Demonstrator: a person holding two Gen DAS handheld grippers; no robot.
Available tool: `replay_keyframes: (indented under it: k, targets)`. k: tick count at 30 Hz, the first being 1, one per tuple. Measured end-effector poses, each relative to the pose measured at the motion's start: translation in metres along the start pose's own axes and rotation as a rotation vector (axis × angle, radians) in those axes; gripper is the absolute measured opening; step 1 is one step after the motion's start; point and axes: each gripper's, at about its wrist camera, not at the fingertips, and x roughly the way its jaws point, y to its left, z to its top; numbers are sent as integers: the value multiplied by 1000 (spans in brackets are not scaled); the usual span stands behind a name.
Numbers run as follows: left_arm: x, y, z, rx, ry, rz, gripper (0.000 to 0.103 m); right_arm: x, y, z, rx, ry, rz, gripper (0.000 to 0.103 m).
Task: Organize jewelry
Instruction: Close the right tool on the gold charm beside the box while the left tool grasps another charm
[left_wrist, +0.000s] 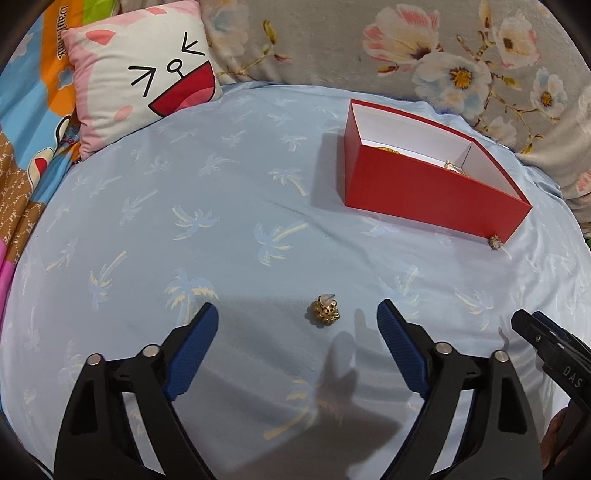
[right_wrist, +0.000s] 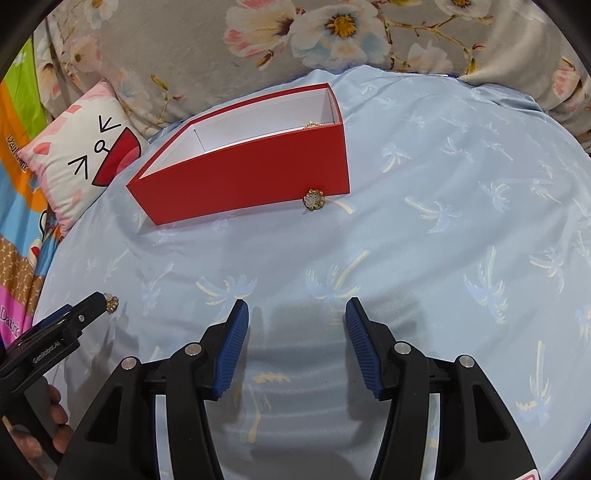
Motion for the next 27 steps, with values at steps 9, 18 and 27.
replay_keyframes:
  k: [9,18,27]
  targets:
    - [14,-7,-1,24,22,-13,42,2,-1,0,6,2,0,54]
    - [18,-19,5,50,21,-65,14,10,-5,16,0,1,-7,54]
    - [27,-41,11,113,12,-30,14,41,-13,56,23,-2,-21,46]
